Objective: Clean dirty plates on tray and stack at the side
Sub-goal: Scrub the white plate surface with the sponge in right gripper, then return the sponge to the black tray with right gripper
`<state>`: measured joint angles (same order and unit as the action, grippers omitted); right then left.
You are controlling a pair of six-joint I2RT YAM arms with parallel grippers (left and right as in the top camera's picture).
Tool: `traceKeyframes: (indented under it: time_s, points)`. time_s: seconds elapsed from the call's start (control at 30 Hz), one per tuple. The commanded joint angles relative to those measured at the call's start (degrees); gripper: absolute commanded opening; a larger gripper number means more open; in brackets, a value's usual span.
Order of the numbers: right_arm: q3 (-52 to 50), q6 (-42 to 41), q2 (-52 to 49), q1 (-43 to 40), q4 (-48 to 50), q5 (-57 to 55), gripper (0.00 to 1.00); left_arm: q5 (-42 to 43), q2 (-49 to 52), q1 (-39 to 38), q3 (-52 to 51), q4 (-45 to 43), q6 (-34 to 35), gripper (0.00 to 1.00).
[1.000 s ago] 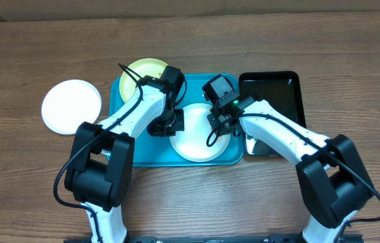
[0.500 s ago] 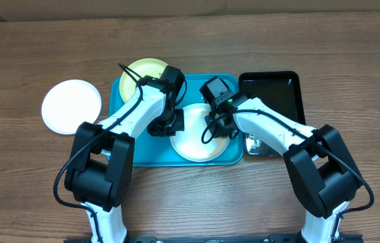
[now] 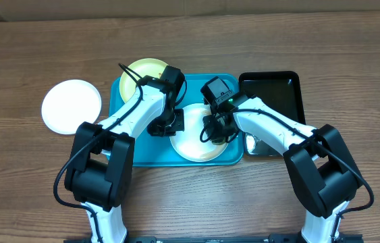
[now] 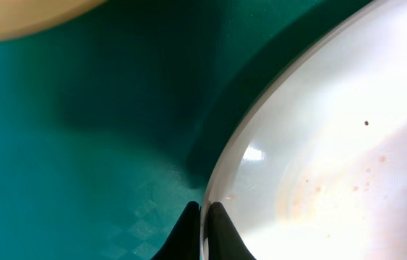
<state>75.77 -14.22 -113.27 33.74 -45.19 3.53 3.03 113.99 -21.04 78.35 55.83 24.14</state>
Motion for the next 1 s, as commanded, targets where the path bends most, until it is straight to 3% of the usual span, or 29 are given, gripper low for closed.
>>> traceKeyframes:
  time_s: [0.0, 0.53, 0.97]
  points:
    - [0.3, -1.2, -1.9, 0.3, -0.3, 3.3, 0.04, 0.4, -0.9, -0.7, -0.5, -0.2, 0.8, 0.04]
    - [0.3, -2.4, -1.9, 0.3, 3.3, 7.7, 0.04, 0.4, -0.9, -0.7, -0.5, -0.3, 0.8, 0.04]
    - [3.2, 1.2, 2.5, -9.3, 4.4, 39.2, 0.04, 0.4, -0.9, -0.7, -0.5, -0.3, 0.8, 0.04]
